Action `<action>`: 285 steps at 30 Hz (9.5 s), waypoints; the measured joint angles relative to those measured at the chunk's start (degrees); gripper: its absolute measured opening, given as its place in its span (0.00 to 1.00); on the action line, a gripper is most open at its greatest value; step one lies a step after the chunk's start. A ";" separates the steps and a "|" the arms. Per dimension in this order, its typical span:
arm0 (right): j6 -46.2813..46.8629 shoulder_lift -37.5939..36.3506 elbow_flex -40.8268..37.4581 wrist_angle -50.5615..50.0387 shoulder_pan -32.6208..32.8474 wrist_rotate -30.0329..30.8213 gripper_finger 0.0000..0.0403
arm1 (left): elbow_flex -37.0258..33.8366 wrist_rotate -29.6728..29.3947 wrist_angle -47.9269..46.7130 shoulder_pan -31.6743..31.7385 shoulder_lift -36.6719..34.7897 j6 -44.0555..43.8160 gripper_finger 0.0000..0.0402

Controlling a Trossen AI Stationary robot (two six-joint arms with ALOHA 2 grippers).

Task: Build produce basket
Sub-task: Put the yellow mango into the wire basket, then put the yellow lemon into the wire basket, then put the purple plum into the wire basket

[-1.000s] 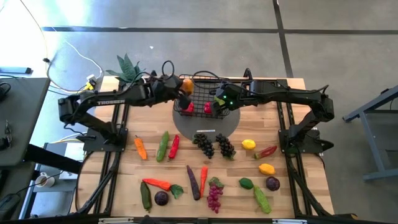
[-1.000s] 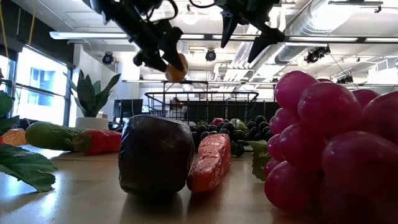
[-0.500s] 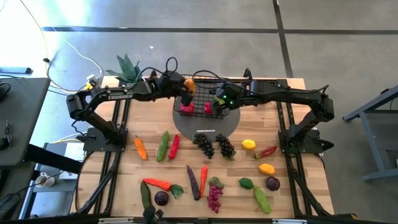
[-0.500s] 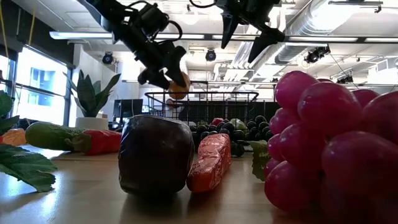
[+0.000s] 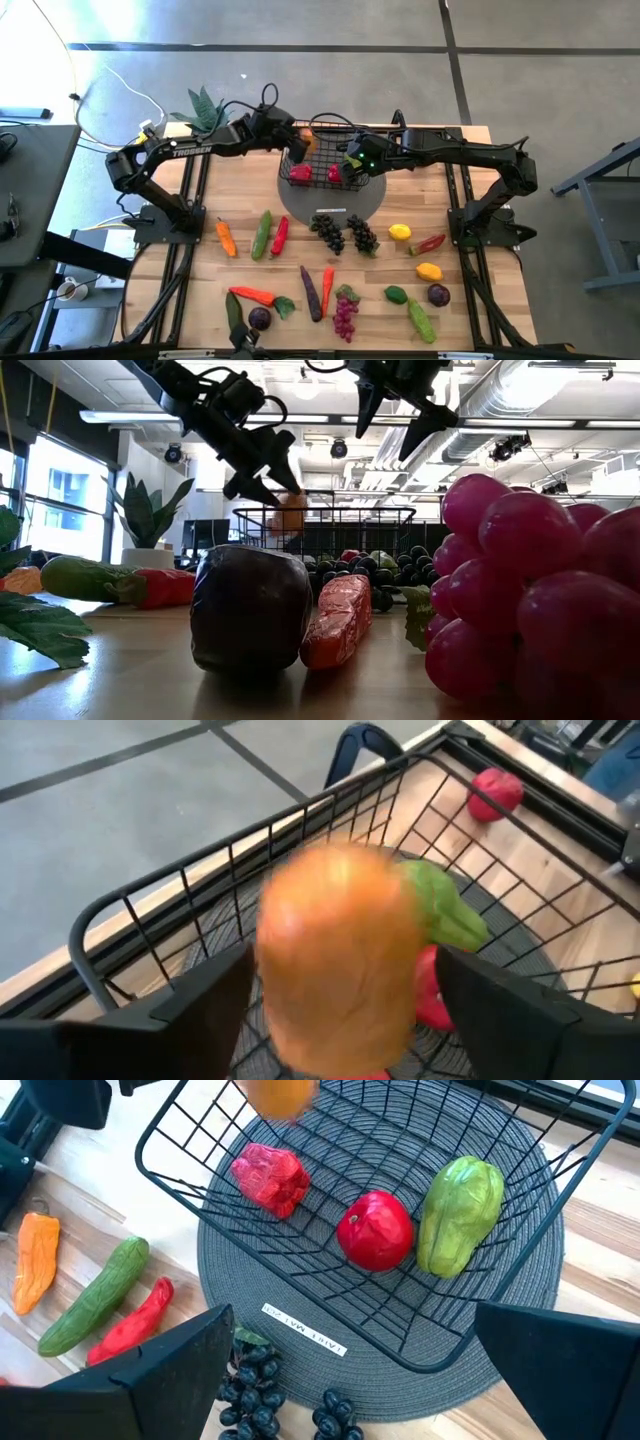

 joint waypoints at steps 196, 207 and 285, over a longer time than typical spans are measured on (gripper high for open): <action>-28.34 3.92 -5.62 21.25 -11.07 -3.08 0.67 | 0.00 0.22 -47.78 -16.23 -20.09 -5.68 0.83; -20.96 1.92 -5.62 17.15 -4.95 -3.11 0.67 | 0.00 0.23 -52.65 -29.28 -20.09 -9.60 0.83; -5.02 2.05 -5.62 14.20 13.94 0.36 0.67 | 0.02 -3.26 -17.11 -78.95 9.44 -15.08 0.83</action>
